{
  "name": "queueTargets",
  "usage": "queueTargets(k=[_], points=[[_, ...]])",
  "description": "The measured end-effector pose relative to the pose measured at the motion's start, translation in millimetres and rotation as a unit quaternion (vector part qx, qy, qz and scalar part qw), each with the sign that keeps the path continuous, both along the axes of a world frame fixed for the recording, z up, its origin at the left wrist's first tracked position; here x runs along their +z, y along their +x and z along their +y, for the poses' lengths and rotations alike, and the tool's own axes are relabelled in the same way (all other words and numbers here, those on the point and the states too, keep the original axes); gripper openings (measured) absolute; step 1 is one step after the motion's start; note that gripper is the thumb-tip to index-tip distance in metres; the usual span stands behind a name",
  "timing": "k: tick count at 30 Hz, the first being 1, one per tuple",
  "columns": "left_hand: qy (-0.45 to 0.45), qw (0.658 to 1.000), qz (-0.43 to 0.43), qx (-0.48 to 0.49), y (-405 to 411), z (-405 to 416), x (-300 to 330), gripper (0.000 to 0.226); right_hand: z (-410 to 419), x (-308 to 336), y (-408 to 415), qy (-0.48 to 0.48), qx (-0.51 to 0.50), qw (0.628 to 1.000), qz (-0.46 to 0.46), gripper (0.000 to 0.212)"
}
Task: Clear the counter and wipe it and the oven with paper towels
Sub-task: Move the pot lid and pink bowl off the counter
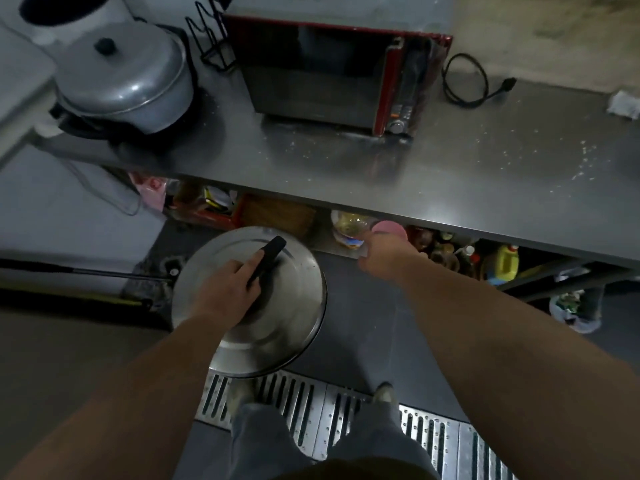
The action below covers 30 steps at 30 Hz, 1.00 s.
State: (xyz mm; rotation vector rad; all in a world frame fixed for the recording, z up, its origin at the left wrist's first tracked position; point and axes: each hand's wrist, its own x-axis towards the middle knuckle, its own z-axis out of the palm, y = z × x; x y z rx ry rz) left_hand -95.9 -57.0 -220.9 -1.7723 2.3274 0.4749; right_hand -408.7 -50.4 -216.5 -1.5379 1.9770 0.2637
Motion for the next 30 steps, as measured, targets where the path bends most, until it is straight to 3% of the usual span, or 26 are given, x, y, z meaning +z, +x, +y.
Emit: queueTargets(k=[5,12,17,24,30], points=[[0.016,0.999,0.025,-0.017,88.8,-53.9,-35.5,0.06,-23.4,-10.1,78.1,-0.025,-0.039,0.999,0.007,0.057],[0.058,0.998,-0.015,-0.036,206.0,-101.7,-59.1,0.061,-38.8,-43.4,203.5,-0.011,-0.093,0.995,-0.042,0.052],[0.076,0.996,-0.028,-0.036,245.1,-123.9,-84.3,0.059,-63.5,-89.5,255.1,-0.001,-0.086,0.994,-0.065,0.059],[0.051,0.997,-0.025,-0.046,237.2,-169.2,-157.8,0.06,-92.3,-178.9,247.7,0.021,-0.081,0.992,-0.095,0.062],[0.014,0.992,0.007,-0.123,179.3,-228.8,-258.1,0.058,-114.6,-267.8,190.6,0.016,-0.096,0.992,-0.084,0.065]])
